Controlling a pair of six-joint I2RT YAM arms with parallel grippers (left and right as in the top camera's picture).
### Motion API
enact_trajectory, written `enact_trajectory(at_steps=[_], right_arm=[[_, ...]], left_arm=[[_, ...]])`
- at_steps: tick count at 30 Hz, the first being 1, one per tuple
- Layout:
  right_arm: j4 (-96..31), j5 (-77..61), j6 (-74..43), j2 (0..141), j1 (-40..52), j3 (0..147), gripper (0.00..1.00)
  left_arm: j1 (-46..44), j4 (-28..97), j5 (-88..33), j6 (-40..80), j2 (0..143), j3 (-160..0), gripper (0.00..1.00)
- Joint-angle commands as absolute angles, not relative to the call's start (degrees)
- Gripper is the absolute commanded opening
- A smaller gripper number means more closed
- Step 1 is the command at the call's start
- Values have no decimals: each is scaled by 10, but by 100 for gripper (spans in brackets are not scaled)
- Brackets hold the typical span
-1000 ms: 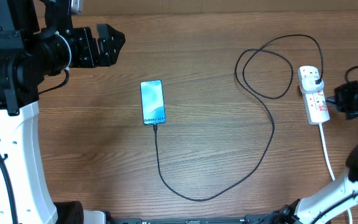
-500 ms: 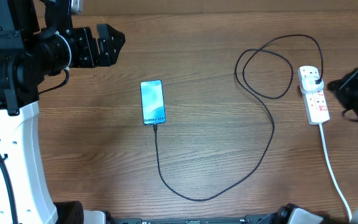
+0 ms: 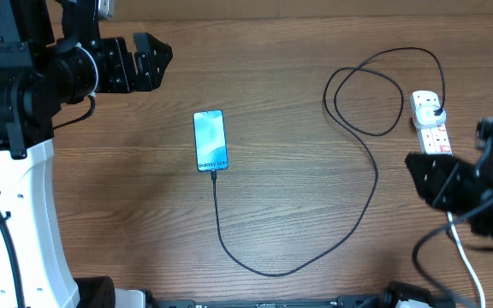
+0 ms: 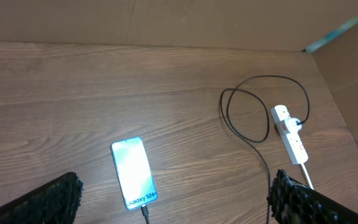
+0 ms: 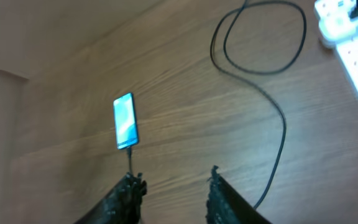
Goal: Plug charger to phone and switch on socket
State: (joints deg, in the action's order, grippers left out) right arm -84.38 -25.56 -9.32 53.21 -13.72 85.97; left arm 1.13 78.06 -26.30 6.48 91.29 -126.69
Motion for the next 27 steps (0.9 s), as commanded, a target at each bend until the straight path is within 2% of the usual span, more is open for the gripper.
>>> enact_trajectory(at_steps=[1, 6, 19, 27], right_arm=[[-880, -255, -89, 508, -132, 867, 100], [-968, -256, -89, 505, -132, 866, 100], [-969, -240, -89, 506, -132, 865, 100], [-903, -209, -82, 495, -131, 857, 100]], left_arm=[[7, 780, -264, 64, 907, -1277, 100], [7, 780, -264, 64, 907, -1277, 100], [7, 780, -264, 64, 907, -1277, 100], [7, 780, -264, 64, 907, -1277, 100]])
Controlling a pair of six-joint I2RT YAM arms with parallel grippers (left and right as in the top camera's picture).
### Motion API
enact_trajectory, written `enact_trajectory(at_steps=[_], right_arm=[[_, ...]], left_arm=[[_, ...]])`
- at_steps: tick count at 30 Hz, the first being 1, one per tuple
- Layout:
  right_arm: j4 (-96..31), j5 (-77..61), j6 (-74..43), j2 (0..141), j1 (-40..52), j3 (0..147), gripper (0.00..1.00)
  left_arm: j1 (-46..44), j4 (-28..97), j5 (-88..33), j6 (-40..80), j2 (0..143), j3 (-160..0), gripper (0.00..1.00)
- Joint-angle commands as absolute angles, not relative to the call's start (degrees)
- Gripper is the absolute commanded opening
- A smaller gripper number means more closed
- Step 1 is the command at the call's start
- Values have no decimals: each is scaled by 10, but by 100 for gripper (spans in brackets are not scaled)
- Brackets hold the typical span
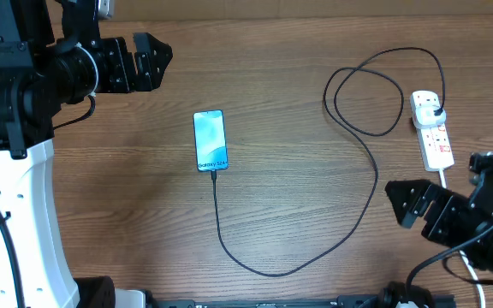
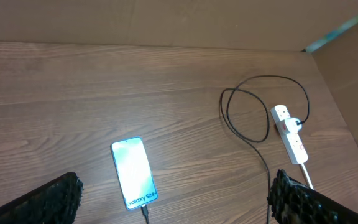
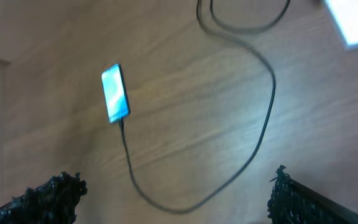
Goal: Plug charger to phone and switch on socket
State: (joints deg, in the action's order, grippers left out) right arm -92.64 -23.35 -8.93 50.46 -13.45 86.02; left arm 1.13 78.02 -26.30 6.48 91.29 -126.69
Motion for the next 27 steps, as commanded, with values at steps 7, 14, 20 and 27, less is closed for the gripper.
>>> enact_trajectory(at_steps=[7, 14, 20, 27], right_arm=[[-736, -169, -83, 422, -70, 784, 100], [-558, -93, -83, 313, -3, 634, 100], [-367, -75, -83, 225, 15, 467, 100], [-140, -64, -83, 133, 16, 275, 100]], left_arm=[[7, 780, -264, 64, 907, -1277, 100], [7, 780, -264, 64, 908, -1277, 99], [7, 780, -264, 64, 908, -1277, 100], [7, 780, -264, 64, 908, -1277, 100]])
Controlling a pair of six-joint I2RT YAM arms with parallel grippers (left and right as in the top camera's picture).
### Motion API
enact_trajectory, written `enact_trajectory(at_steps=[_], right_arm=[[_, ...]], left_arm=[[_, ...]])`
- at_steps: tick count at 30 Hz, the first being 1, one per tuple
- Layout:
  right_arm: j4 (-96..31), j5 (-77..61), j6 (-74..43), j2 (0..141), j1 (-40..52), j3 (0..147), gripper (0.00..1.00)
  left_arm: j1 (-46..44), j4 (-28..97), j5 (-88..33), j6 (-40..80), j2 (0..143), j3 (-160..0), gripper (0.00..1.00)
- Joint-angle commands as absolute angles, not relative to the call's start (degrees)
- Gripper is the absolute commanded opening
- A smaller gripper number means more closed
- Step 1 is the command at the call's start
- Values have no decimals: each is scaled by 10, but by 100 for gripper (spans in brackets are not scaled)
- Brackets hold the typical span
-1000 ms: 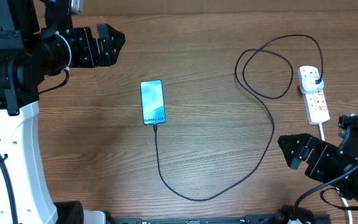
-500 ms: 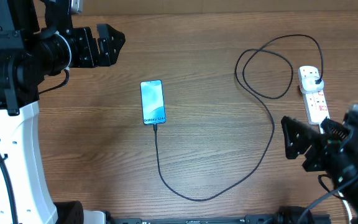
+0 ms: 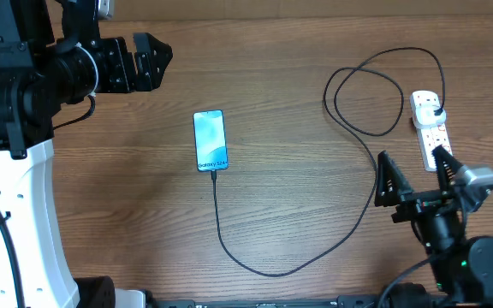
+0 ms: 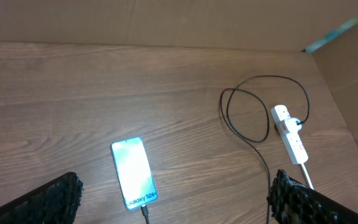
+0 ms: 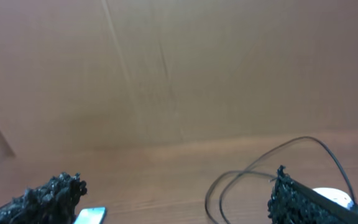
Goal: Plug charger to phone and switch on socket
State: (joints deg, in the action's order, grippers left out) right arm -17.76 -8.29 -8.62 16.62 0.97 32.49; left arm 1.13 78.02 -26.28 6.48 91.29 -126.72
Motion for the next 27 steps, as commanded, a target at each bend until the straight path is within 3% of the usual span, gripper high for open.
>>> enact_trajectory(at_steps=[1, 12, 27], right_arm=[[-117, -56, -83, 118, 19, 251, 100], [56, -7, -85, 34, 38, 78, 100], [57, -11, -90, 1, 39, 3, 100]], left_arm=[[7, 780, -264, 64, 908, -1277, 100], [7, 780, -264, 64, 908, -1277, 100], [7, 780, -264, 64, 908, -1277, 100]])
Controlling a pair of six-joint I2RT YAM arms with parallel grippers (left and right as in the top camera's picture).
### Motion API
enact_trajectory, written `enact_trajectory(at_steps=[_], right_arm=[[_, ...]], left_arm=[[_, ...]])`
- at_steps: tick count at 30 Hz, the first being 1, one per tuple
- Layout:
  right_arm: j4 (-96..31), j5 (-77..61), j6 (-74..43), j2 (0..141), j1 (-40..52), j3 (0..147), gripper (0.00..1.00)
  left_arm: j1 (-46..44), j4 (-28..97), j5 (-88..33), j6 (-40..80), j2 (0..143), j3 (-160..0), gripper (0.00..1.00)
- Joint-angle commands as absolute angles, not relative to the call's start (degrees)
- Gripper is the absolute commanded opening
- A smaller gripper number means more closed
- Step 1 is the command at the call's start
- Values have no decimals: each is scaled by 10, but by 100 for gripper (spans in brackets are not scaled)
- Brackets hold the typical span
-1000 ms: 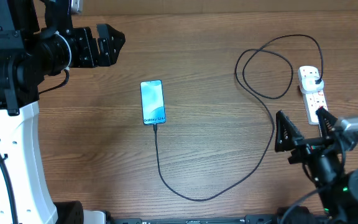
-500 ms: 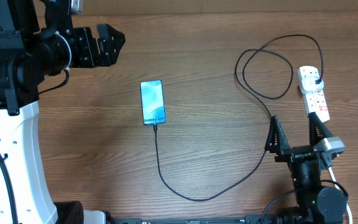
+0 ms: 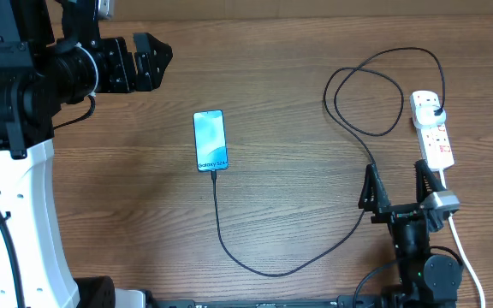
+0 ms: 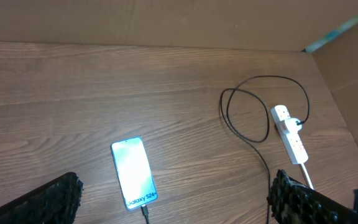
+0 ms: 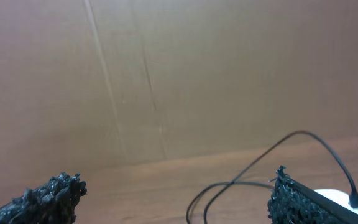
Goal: Plug charger to phone and switch on socket
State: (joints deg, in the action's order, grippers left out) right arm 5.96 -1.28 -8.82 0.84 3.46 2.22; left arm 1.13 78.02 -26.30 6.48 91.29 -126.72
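Note:
The phone (image 3: 210, 140) lies face up mid-table with its screen lit, and the black charger cable (image 3: 268, 270) is plugged into its bottom end. The cable loops right to the white socket strip (image 3: 431, 131), where its plug sits. My left gripper (image 3: 148, 62) hangs open at the far left, well back from the phone (image 4: 133, 172). Near the front edge my right gripper (image 3: 394, 192) is open and empty, pointing toward the back wall, just in front of the strip (image 4: 289, 137). In the right wrist view only the cable loop (image 5: 229, 190) and a sliver of the strip (image 5: 353, 204) show.
A cardboard wall (image 5: 166, 74) closes off the far side of the wooden table (image 3: 298, 128), and another stands at the right (image 4: 353, 81). The strip's white lead (image 3: 462, 248) runs to the front edge beside my right arm.
My right gripper has drawn further back toward the front edge and a little left, now pointing level at the back wall. The left arm, phone, cable and strip have not moved.
At first my right gripper was beside the socket strip's near end, fingers close together. Then it stood lower right of the strip, spread open. Later it was below the strip, tilted up, and now sits further back. The phone stayed lit and plugged throughout; my left arm stayed still.

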Motion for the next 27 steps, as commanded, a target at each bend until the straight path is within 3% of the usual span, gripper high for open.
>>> enact_trajectory(at_steps=[1, 8, 27], right_arm=[[41, -13, -91, 1, 40, 4, 100], [-51, -15, -127, 1, 40, 4, 100], [-48, -16, -133, 2, 40, 4, 100]], left_arm=[[7, 780, -264, 64, 908, -1277, 100], [7, 780, -264, 64, 908, -1277, 99], [7, 780, -264, 64, 908, -1277, 100]])
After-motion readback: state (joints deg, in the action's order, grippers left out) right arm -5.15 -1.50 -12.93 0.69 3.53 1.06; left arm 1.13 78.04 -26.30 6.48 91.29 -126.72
